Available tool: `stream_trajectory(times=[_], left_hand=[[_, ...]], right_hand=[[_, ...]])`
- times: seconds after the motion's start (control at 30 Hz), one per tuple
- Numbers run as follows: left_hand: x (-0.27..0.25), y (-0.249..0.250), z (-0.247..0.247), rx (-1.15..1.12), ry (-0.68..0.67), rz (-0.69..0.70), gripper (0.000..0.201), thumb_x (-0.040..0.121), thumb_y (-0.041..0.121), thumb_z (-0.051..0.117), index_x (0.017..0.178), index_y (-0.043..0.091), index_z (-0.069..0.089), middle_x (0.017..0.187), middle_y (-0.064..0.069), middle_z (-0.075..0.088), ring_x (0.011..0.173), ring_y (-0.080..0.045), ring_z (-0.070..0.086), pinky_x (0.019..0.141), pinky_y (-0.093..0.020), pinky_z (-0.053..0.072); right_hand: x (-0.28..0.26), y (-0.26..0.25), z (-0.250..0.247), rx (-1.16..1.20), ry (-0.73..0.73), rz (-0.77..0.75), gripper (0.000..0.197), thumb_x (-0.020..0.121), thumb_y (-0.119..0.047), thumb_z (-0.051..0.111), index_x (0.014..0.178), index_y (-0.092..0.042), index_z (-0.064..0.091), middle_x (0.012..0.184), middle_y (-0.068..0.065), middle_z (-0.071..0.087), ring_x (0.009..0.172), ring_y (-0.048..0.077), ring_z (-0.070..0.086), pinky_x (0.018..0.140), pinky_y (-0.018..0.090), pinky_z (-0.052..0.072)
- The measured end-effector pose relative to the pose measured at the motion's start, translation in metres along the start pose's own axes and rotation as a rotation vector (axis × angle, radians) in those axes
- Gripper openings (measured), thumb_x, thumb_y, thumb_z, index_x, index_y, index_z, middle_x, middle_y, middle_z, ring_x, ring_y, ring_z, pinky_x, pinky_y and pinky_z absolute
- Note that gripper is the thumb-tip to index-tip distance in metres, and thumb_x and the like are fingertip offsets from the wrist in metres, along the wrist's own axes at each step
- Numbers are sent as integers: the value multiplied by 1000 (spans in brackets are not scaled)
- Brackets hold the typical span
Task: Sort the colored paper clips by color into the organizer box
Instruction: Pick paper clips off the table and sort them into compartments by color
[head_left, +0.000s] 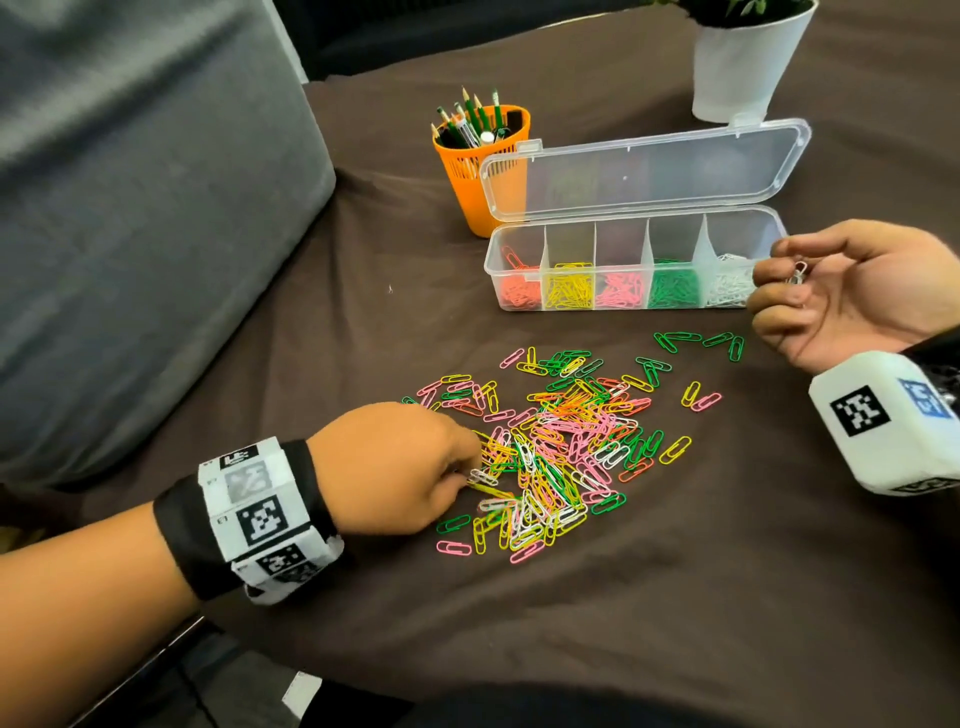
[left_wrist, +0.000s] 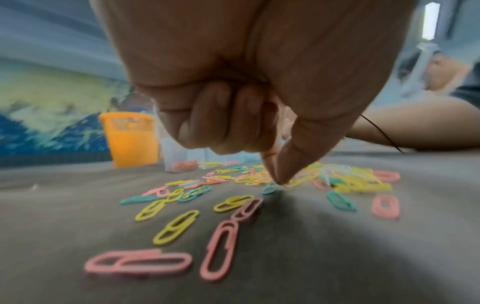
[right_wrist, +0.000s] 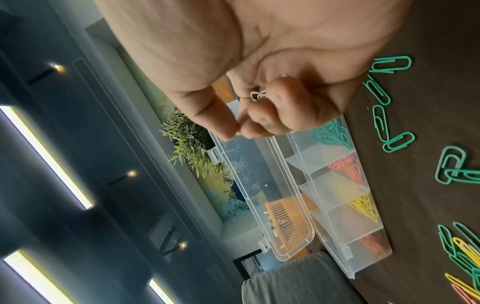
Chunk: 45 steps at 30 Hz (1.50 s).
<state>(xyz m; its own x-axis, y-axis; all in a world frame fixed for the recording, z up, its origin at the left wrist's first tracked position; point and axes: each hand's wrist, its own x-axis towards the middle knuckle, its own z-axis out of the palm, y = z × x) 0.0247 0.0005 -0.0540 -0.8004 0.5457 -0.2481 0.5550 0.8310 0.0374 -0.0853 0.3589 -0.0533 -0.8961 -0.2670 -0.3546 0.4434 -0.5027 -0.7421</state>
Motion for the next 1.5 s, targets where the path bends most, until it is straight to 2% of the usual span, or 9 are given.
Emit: stream_trajectory(times=[0.13, 0.37, 0.53, 0.67, 0.8, 1.0, 1.17, 1.3, 1.5], left_hand=[[2, -14, -7, -448, -27, -155, 15, 83, 16, 65, 78, 27, 57, 52, 12, 47, 48, -7, 42, 55, -17, 37], [12, -24, -24, -1257, -93, -305, 19, 85, 10, 73, 80, 12, 55, 60, -3, 45, 48, -8, 33, 43, -19, 23], [44, -15, -46, -1623, -150, -353, 15, 81, 16, 48, 74, 9, 59, 61, -2, 33, 48, -11, 23, 45, -25, 8], [106, 16, -74, -1710, -145, -321, 18, 80, 14, 45, 76, 7, 60, 64, -2, 42, 50, -11, 30, 44, -23, 13], [185, 49, -100, -1886, -45, -324, 29, 95, 34, 46, 77, 13, 55, 69, -4, 48, 52, -12, 39, 44, -20, 28], [257, 81, -108, -2081, 103, -308, 56, 103, 49, 41, 121, -2, 54, 93, -12, 60, 80, -22, 59, 71, -29, 49], [271, 79, -104, -2002, 115, -233, 78, 100, 61, 33, 130, -10, 48, 86, -7, 49, 67, -15, 42, 64, -27, 35], [271, 74, -99, -2026, 23, -158, 65, 98, 65, 30, 101, 5, 52, 64, 1, 26, 57, -13, 23, 55, -27, 23], [239, 67, -106, -1819, 144, -222, 44, 100, 48, 49, 119, 9, 57, 102, -8, 54, 96, -21, 56, 86, -29, 44]], right_hand=[[5, 0, -7, 3, 0, -4, 10, 70, -19, 55, 74, -20, 46, 69, -7, 41, 53, 7, 30, 45, 18, 25], [7, 2, -5, 16, 22, 16, 8, 74, -18, 52, 75, -20, 44, 69, -5, 41, 51, 8, 31, 42, 19, 25], [1, -12, 4, -44, 76, -63, 28, 87, -36, 51, 66, -19, 44, 62, -4, 36, 45, 9, 25, 42, 20, 13], [14, -35, 18, -159, 143, -242, 47, 94, -50, 45, 59, -21, 38, 54, -3, 28, 40, 10, 18, 41, 17, 6], [48, -43, 35, -494, 356, -401, 48, 94, -52, 45, 56, -22, 41, 52, -1, 36, 40, 13, 28, 39, 21, 23], [76, -42, 24, -721, 485, -486, 62, 80, -67, 31, 52, -17, 55, 56, 2, 61, 67, 33, 59, 83, 52, 53], [83, -36, 17, -632, 491, -575, 61, 91, -58, 31, 70, -13, 67, 70, 5, 71, 70, 21, 64, 81, 43, 51], [85, -32, 10, -574, 488, -601, 59, 90, -52, 31, 72, -10, 68, 73, 11, 73, 71, 21, 65, 81, 41, 49], [80, -34, 9, -650, 416, -638, 30, 92, -29, 51, 70, -16, 66, 75, 6, 69, 68, 11, 64, 76, 36, 48]])
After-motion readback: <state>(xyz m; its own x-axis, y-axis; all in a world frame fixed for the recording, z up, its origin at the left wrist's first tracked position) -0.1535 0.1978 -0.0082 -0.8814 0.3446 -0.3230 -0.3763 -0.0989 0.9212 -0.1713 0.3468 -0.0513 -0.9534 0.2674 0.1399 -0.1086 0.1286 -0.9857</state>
